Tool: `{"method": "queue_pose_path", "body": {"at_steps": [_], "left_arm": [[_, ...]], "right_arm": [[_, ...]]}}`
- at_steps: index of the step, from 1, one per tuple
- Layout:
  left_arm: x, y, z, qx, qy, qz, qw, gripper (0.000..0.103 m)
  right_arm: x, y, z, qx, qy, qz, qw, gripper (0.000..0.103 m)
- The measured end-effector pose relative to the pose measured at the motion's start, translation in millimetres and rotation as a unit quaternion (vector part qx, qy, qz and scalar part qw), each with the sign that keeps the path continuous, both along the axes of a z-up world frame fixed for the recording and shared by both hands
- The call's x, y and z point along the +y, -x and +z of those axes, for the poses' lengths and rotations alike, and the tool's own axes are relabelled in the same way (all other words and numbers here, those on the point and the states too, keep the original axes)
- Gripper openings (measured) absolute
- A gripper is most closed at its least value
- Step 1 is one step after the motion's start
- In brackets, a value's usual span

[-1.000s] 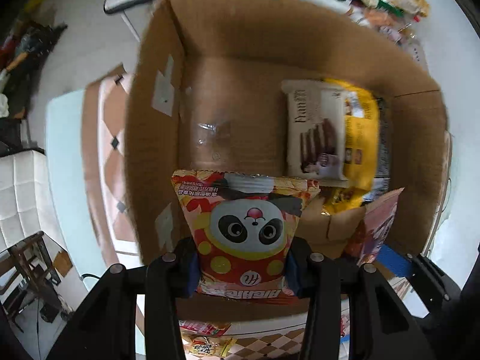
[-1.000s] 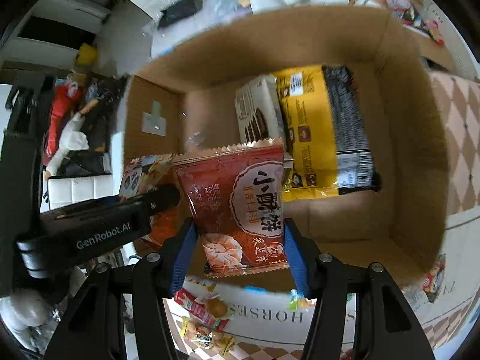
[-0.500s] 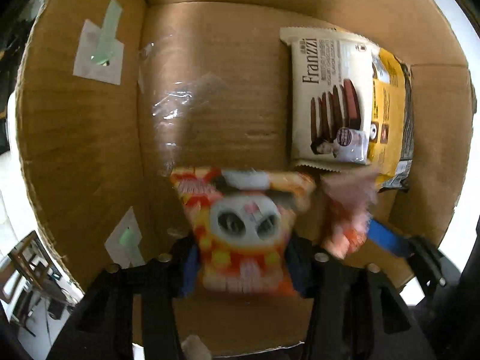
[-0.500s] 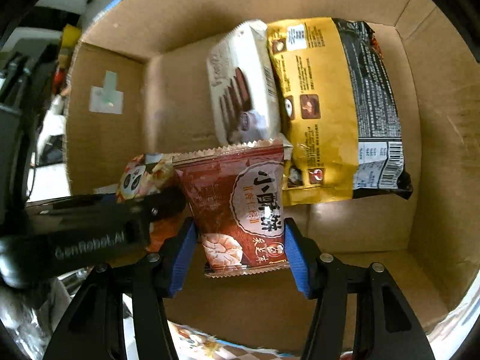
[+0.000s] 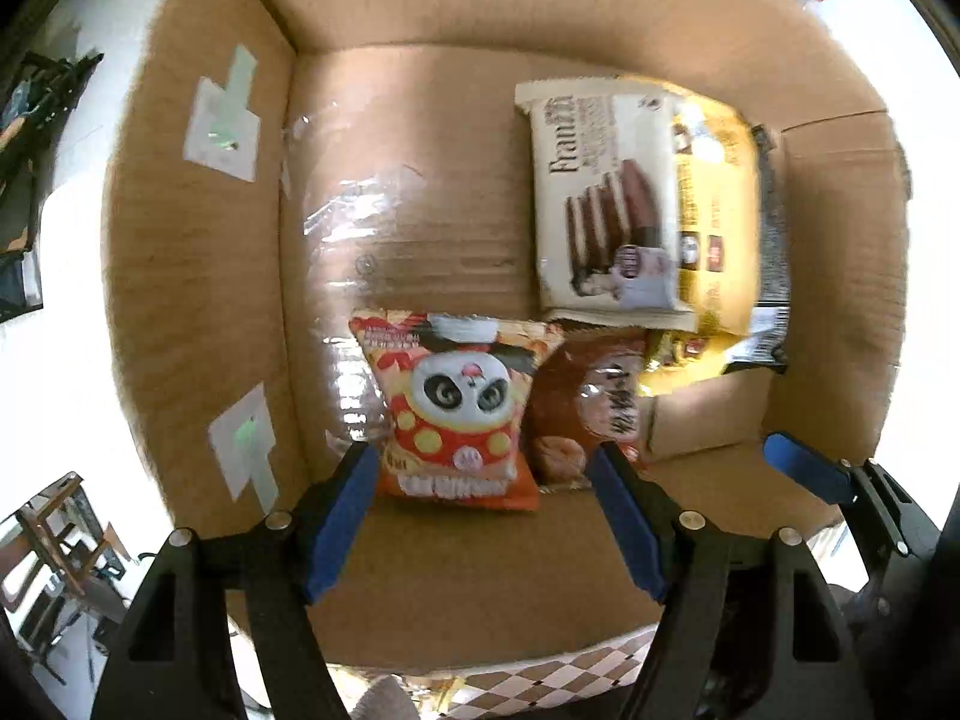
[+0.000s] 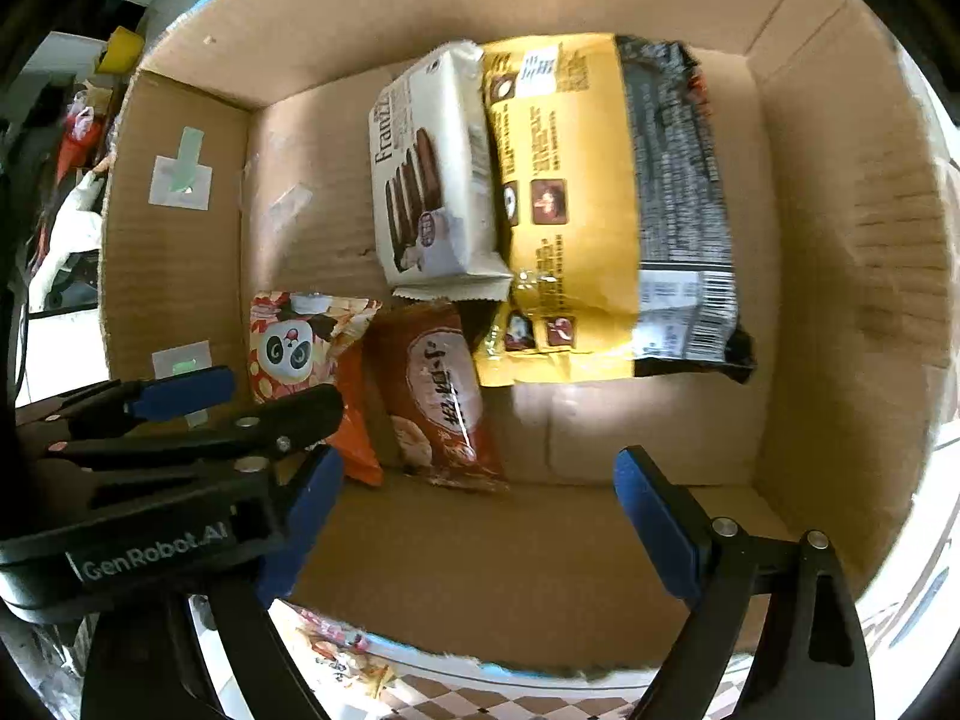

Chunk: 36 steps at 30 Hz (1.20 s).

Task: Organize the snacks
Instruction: 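Carry both packets into the box beside the biscuit bag and release them, then withdraw both tools from the box toward the remaining snacks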

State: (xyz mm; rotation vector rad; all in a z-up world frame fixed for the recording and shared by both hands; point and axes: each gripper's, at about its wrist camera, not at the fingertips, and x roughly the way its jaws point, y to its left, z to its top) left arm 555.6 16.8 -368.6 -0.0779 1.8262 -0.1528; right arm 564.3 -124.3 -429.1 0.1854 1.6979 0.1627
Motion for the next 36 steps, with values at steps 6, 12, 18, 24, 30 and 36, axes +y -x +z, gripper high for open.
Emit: {"method": "queue_pose_path", "body": {"at_steps": [6,12,18,24,30,36], "left_arm": [[6,24,41,-0.076,-0.018,0.004,0.9969,0.072],[16,39,90,-0.152,-0.027,0.010,0.9879,0.072],[27,60,141,-0.210,-0.023,0.008,0.9775,0.072],[23,93,178,-0.260,-0.026,0.005,0.9653,0.072],[26,120,201,-0.287,-0.023,0.011,0.9576,0.072],[33,143,219,-0.303,-0.020,0.020,0.9526,0.072]], "right_arm": [[-23,23,36,-0.061,0.033,0.002,0.998,0.094],[-38,50,77,-0.119,0.054,-0.005,0.991,0.094],[-35,75,131,-0.181,0.074,-0.005,0.981,0.094],[-35,109,173,-0.220,0.081,-0.007,0.972,0.094],[-33,141,202,-0.241,0.066,-0.011,0.968,0.094],[-28,169,227,-0.267,0.061,-0.013,0.962,0.094]]}}
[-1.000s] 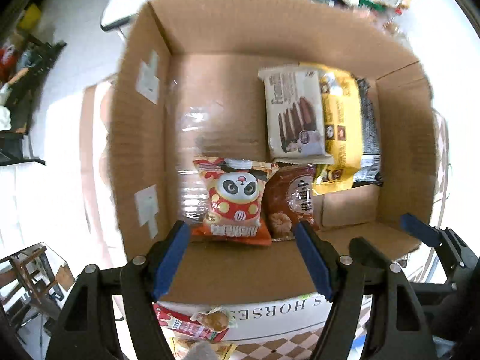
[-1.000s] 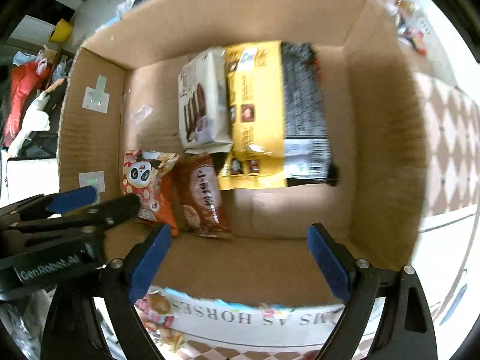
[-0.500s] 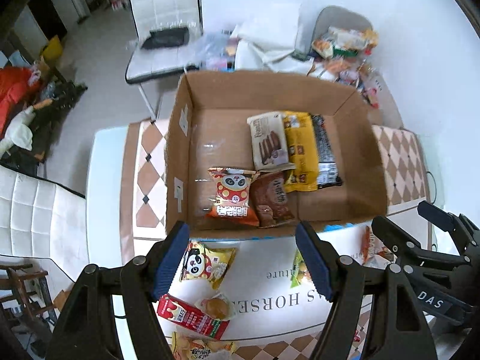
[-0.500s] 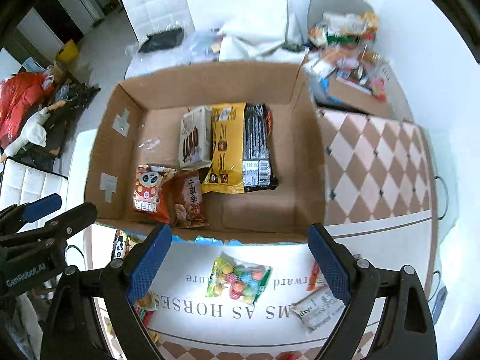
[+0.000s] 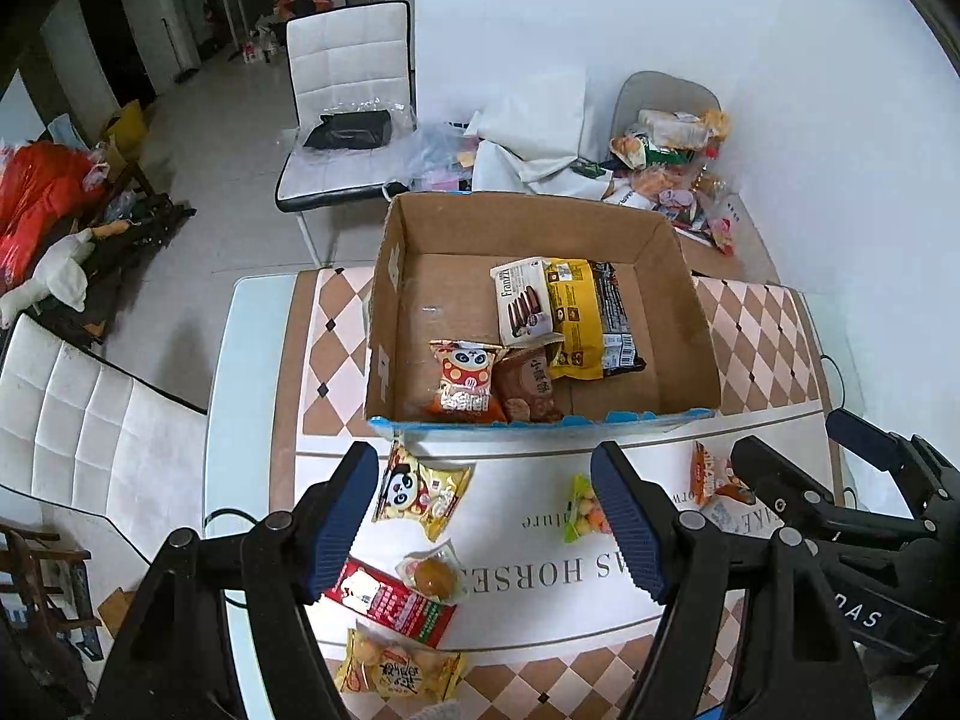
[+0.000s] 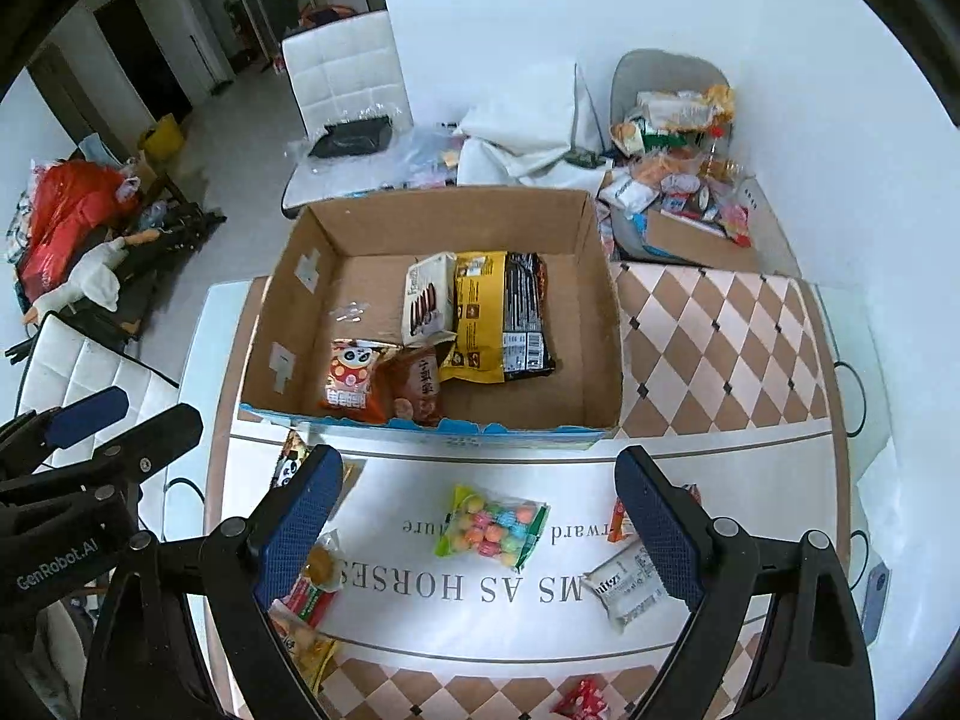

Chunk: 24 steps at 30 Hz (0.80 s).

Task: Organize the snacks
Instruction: 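Withdraw both tools from the box toward the remaining snacks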

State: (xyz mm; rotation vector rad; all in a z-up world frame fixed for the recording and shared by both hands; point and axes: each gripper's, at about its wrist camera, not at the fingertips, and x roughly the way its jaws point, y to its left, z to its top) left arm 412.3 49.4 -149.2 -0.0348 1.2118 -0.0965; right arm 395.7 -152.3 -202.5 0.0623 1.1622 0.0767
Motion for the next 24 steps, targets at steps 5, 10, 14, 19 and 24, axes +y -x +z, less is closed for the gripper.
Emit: {"method": "queue_pose_path", "body": {"at_steps": [5,10,14,19,24], "left_arm": [[10,10,-1,-0.009,0.006,0.018,0.9998,0.082],[28,18,-29,0.012,0.049,0.042,0.9979,0.093],[44,28,-75,0.065,0.046,0.078,0.9938,0.093],[67,52,-133,0.133,0.049,0.141,0.9799,0.093],[82,84,-186,0.197,0.057,0.206,0.9568,0.093]], "right_arm": [[1,14,4,0.005,-0.018,0.000,1.000,0.094],[-4,21,-30,0.058,-0.050,-0.012,0.997,0.097],[-10,19,-80,0.113,-0.070,-0.015,0.991,0.097],[13,13,-151,0.176,0.003,0.076,0.981,0.097],[43,5,-215,0.217,0.096,0.183,0.954,0.097]]}}
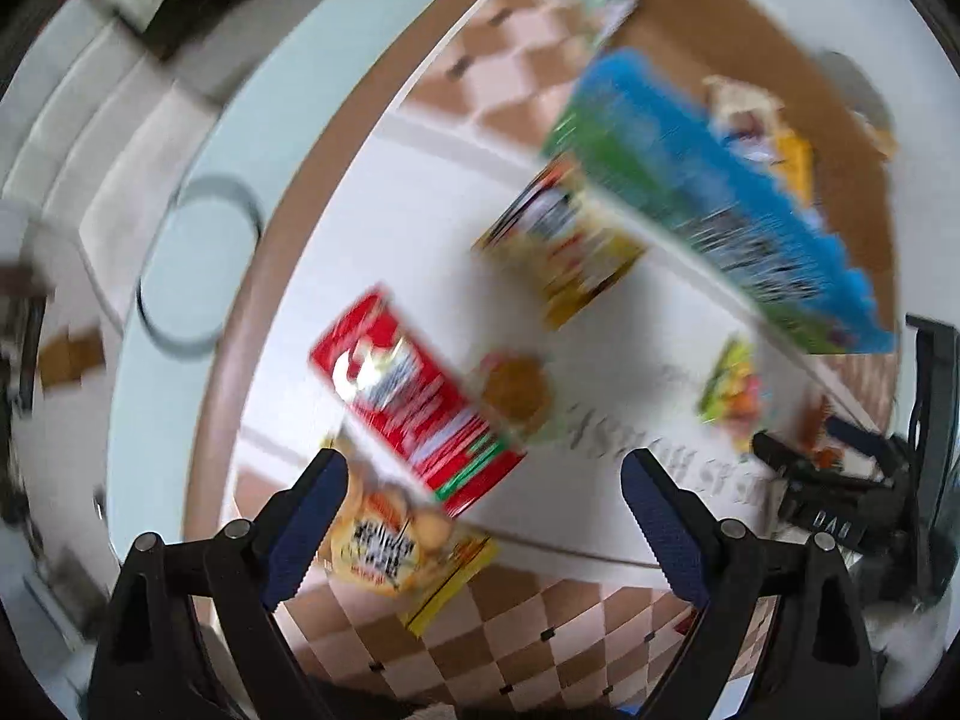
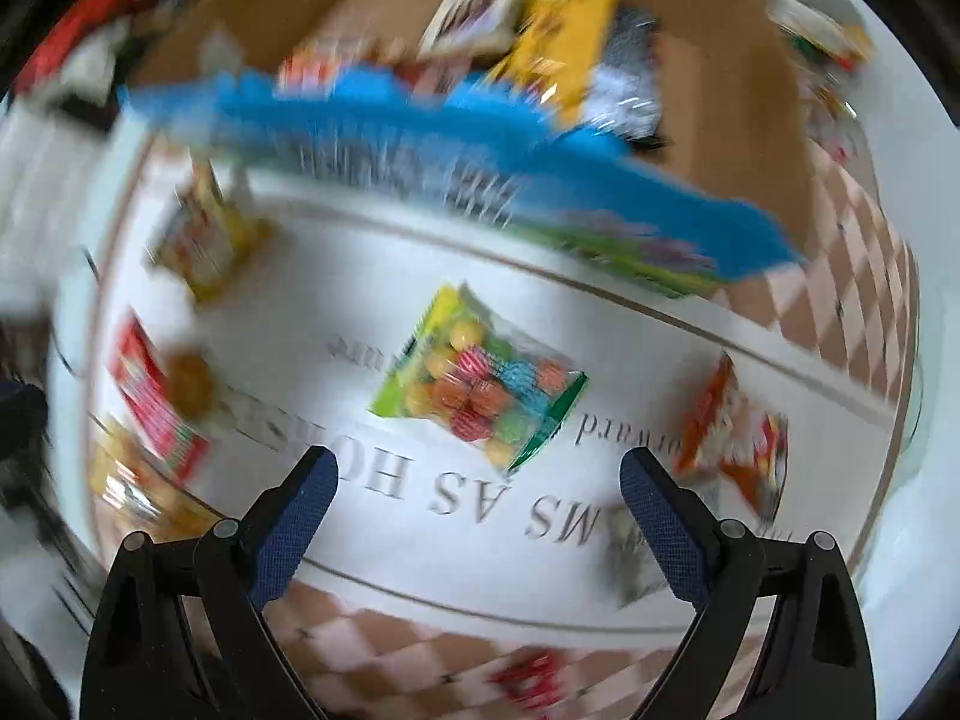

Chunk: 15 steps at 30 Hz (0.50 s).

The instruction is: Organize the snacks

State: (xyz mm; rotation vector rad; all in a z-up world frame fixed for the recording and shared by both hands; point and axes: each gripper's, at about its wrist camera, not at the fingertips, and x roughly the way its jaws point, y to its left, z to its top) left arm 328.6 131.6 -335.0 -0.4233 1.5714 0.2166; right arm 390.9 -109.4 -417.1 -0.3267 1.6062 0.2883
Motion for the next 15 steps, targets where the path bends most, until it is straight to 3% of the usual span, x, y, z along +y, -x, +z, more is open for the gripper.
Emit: {"method": "queue_pose_path", "body": {"at_steps": [8,13,15], "left_arm": [[31,41,-58,0.079,0.015,0.112,0.9904,0.093],[44,64,-74,0.114,0.034,0.161,0.9798,0.093],[45,73,-77,0.122,0.041,0.173,0.9764,0.093]], "right_arm": [[27,-5,-62,0.018,0.079,0.130,0.988,0.097],[28,-3,-77,0.012,0.089,0.136,0.987,0.096],[25,-3,-76,0.020,0.075,0.109,0.991,0.088]]}}
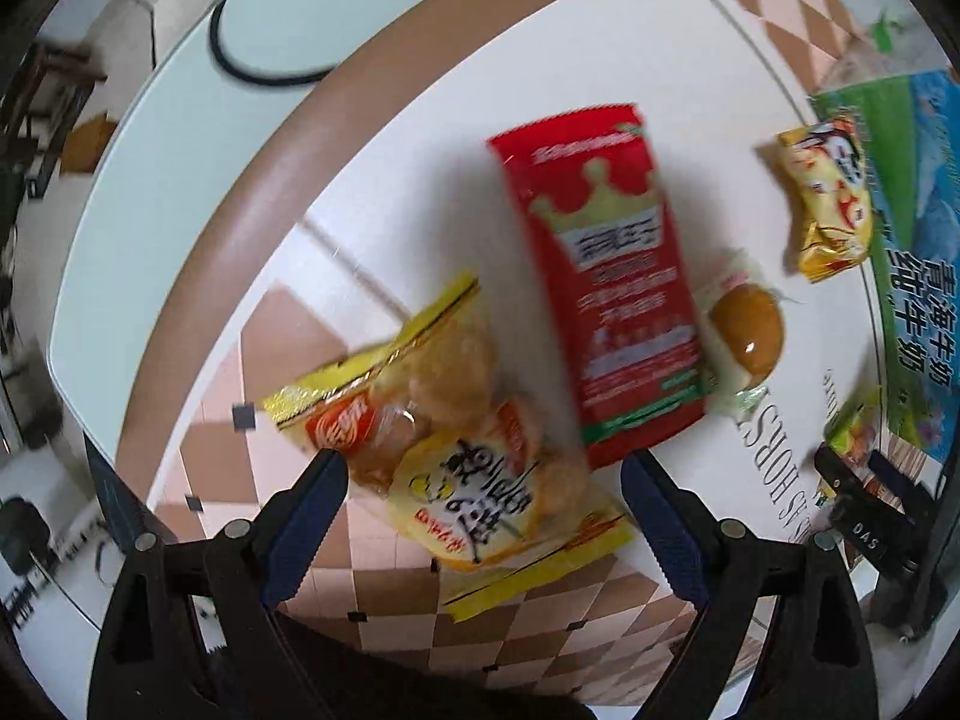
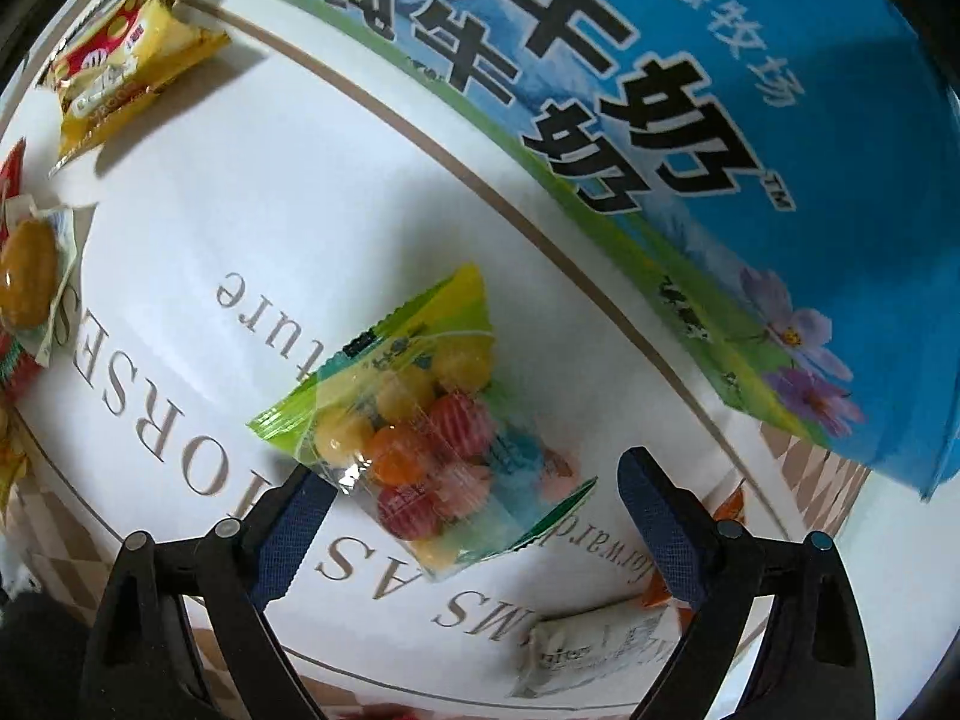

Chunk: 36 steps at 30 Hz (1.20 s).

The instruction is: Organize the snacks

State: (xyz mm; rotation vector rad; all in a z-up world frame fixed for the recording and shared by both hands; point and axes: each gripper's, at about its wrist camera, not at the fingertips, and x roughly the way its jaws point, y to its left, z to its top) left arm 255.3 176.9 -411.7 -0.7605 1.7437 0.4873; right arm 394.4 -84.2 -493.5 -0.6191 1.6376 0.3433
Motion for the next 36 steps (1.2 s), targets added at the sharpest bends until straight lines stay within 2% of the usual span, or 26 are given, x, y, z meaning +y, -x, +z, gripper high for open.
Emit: {"method": "queue_pose_path", "body": {"at_steps": [1,3,8,12,15,19,24,27,29,32,34,36], "left_arm": [[0,5,-1,0.004,0.004,0.008,1.0000,0.093],[0,12,-3,0.010,0.014,0.018,0.9997,0.093],[4,27,-12,0.030,0.026,0.039,0.9984,0.093],[8,31,-27,0.039,0.049,0.068,0.9957,0.093],[12,22,-32,0.040,0.054,0.081,0.9944,0.093],[12,6,-35,0.047,0.036,0.064,0.9962,0.093],[-2,-17,-30,0.036,-0.004,-0.005,0.9993,0.093],[-18,-29,-23,0.020,-0.038,-0.069,0.9967,0.090],[-26,-37,-19,0.009,-0.061,-0.118,0.9911,0.089],[-44,-49,-14,-0.004,-0.095,-0.194,0.9764,0.089],[-54,-55,-12,-0.010,-0.114,-0.236,0.9650,0.089],[-66,-59,-11,-0.013,-0.126,-0.263,0.9563,0.089]], "right_arm": [[-2,0,0,0.005,-0.006,-0.015,1.000,0.083],[-10,1,-1,0.015,-0.013,-0.047,0.999,0.079],[-20,20,-2,0.058,-0.046,-0.108,0.991,0.079],[-30,34,-7,0.132,-0.110,-0.177,0.969,0.079],[-39,33,1,0.117,-0.121,-0.201,0.965,0.080],[-60,26,11,0.107,-0.144,-0.235,0.955,0.081],[-69,10,26,0.083,-0.139,-0.248,0.955,0.081],[-78,-2,28,0.072,-0.137,-0.250,0.956,0.081],[-88,-12,33,0.065,-0.135,-0.253,0.956,0.081],[-97,-24,40,0.056,-0.140,-0.260,0.954,0.081],[-102,-32,44,0.045,-0.138,-0.254,0.956,0.081],[-99,-42,48,0.039,-0.133,-0.226,0.964,0.081]]}}
